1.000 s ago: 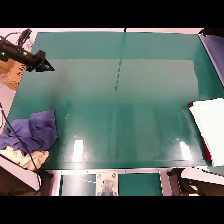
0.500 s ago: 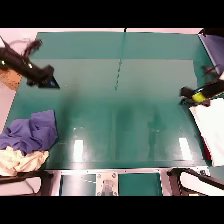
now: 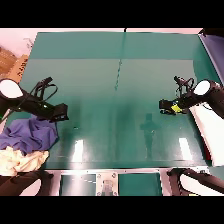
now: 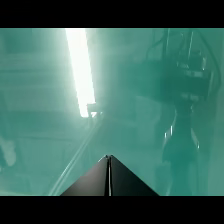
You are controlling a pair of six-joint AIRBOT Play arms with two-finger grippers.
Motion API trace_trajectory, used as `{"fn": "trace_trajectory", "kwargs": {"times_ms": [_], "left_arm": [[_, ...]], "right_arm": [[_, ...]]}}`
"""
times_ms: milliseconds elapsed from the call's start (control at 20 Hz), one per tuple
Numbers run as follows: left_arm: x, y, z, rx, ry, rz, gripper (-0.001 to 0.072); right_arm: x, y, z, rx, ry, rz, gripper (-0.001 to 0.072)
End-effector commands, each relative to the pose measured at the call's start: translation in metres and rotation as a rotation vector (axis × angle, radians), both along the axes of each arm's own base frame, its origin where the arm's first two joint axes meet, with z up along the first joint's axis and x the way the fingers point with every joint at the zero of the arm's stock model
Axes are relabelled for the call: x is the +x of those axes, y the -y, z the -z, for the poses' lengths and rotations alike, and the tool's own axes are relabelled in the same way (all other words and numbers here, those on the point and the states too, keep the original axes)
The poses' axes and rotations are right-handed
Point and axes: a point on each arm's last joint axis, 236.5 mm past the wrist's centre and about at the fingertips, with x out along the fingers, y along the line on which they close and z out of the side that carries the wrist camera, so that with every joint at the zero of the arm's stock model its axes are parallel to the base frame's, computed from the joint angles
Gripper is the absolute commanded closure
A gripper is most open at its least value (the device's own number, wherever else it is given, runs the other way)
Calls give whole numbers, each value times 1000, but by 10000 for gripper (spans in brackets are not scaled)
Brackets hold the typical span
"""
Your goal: Fold the shirts.
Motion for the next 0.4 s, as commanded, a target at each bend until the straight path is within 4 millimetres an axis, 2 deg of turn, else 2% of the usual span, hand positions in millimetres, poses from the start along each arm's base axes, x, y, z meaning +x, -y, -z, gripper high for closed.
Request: {"fn": "trace_trajectory", "kwargs": {"times_ms": [0, 350], "left_arm": [[3, 0, 6, 3, 32, -30, 683], [-1, 0, 6, 2, 18, -23, 683]], "right_arm": [[0, -4, 1, 5, 6, -6, 697], [0, -4, 1, 6, 6, -6, 697]]}}
